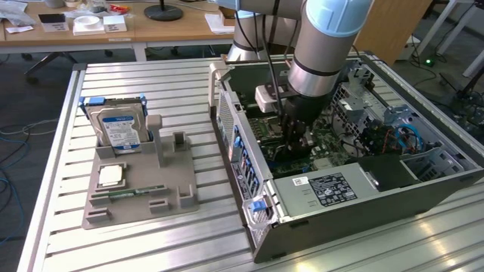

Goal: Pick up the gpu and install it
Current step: 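Insert the gpu into the slot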

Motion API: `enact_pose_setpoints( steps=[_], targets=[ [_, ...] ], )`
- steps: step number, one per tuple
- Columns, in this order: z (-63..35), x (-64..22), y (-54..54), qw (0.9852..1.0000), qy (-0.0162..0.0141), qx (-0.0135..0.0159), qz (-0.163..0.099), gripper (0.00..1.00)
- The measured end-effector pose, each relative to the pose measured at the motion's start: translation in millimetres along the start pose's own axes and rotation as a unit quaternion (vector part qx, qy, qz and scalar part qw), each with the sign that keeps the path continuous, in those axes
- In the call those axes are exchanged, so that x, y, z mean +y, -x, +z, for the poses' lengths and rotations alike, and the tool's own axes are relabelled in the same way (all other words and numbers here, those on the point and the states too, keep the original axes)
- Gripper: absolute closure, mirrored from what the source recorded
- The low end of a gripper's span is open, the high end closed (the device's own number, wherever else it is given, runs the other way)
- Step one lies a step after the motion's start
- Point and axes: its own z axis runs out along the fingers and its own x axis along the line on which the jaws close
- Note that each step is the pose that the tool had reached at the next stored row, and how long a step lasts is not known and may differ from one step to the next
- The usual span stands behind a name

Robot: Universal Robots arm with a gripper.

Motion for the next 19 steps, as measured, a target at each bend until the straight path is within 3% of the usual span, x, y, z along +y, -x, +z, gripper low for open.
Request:
enact_pose_setpoints(
  steps=[13,14,19],
  targets=[
    [0.8,1.1,-0.1,1.0000,0.0000,-0.0001,0.000,0.75],
    [1.5,1.3,0.1,1.0000,0.0001,-0.0011,0.000,0.74],
    [0.9,1.1,-0.1,1.0000,0.0000,-0.0001,0.000,0.56]
  ],
)
